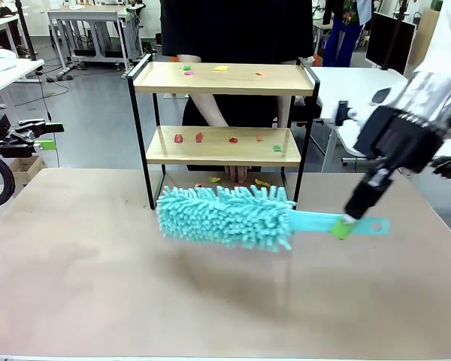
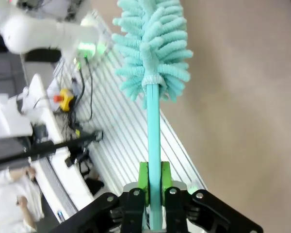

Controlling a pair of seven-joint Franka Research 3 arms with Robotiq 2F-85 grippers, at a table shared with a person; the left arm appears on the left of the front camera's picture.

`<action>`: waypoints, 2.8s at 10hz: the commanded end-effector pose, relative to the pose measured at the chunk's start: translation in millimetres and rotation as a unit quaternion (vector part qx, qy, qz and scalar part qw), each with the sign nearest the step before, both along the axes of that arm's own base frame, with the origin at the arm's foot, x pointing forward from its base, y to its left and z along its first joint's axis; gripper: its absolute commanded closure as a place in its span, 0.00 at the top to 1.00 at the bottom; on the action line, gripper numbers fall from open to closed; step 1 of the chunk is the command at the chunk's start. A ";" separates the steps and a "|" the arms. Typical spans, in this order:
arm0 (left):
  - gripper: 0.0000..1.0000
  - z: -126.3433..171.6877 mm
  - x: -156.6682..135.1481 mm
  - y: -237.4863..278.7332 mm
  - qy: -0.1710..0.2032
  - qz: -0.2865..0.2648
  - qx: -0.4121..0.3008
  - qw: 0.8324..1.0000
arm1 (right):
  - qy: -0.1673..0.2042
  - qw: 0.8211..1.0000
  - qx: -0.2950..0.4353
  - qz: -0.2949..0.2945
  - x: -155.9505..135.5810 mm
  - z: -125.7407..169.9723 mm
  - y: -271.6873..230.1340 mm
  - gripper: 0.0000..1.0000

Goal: Clean the shelf.
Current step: Clean the specific section of the Shelf indicated by the human with the Duster.

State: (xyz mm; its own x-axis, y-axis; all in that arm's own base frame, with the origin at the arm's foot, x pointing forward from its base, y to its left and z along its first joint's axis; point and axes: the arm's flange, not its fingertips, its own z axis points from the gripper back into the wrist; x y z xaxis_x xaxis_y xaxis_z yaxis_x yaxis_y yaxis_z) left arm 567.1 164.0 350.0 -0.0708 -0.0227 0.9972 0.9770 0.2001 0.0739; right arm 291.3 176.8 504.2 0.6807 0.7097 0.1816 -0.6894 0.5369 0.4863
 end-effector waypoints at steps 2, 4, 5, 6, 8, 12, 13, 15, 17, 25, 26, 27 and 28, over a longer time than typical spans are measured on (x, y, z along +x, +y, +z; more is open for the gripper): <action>1.00 0.8 -0.7 -0.3 -0.002 -0.001 0.004 1.000 | -0.025 0.998 0.010 -0.063 16.6 -23.7 45.4 0.13; 1.00 0.8 -0.7 -0.3 -0.002 -0.001 0.004 1.000 | 0.005 0.997 0.000 -0.072 29.7 -30.4 52.5 0.13; 1.00 0.8 -0.7 -0.3 -0.002 -0.001 0.004 1.000 | -0.021 0.999 -0.001 -0.050 15.0 -26.8 41.5 0.13; 1.00 0.8 -0.7 -0.3 -0.002 -0.001 0.004 1.000 | -0.021 0.999 -0.001 -0.050 15.0 -26.8 41.5 0.13; 1.00 0.8 -0.7 -0.3 -0.002 -0.001 0.004 1.000 | -0.021 0.999 -0.001 -0.050 15.0 -26.8 41.5 0.13; 1.00 0.8 -0.7 -0.3 -0.002 -0.001 0.004 1.000 | -0.032 0.990 -0.007 -0.139 30.1 -50.0 91.4 0.13; 1.00 0.8 -0.7 -0.3 -0.002 -0.001 0.004 1.000 | -0.025 0.988 -0.002 -0.149 33.2 -54.2 102.7 0.13; 1.00 0.8 -0.7 -0.3 -0.002 -0.001 0.004 1.000 | -0.018 0.981 0.005 -0.195 44.7 -64.6 124.4 0.13; 1.00 0.8 -0.7 -0.3 -0.002 -0.001 0.004 1.000 | -0.021 0.972 0.022 -0.233 56.2 -72.5 150.4 0.13; 1.00 0.8 -0.7 -0.3 -0.002 -0.001 0.004 1.000 | -0.074 0.926 -0.010 -0.369 89.4 -116.4 243.2 0.13; 1.00 0.8 -0.7 -0.3 -0.002 -0.001 0.004 1.000 | -0.070 0.924 -0.012 -0.376 91.9 -120.6 247.8 0.13; 1.00 0.8 -0.7 -0.3 -0.002 -0.001 0.004 1.000 | -0.060 0.937 -0.041 -0.341 87.3 -117.0 243.3 0.13; 1.00 0.8 -0.7 -0.3 -0.002 -0.001 0.004 1.000 | -0.063 0.933 -0.009 -0.354 88.4 -128.0 222.1 0.13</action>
State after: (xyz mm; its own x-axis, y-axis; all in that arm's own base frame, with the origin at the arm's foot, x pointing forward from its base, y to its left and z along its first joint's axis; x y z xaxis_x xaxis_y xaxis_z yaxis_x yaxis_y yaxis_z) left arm 567.2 164.1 349.4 -0.0700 -0.0225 0.9973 0.9770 0.2002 0.0731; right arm 378.9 401.7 374.5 0.9563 0.1074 0.2721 -0.2129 0.8934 0.3956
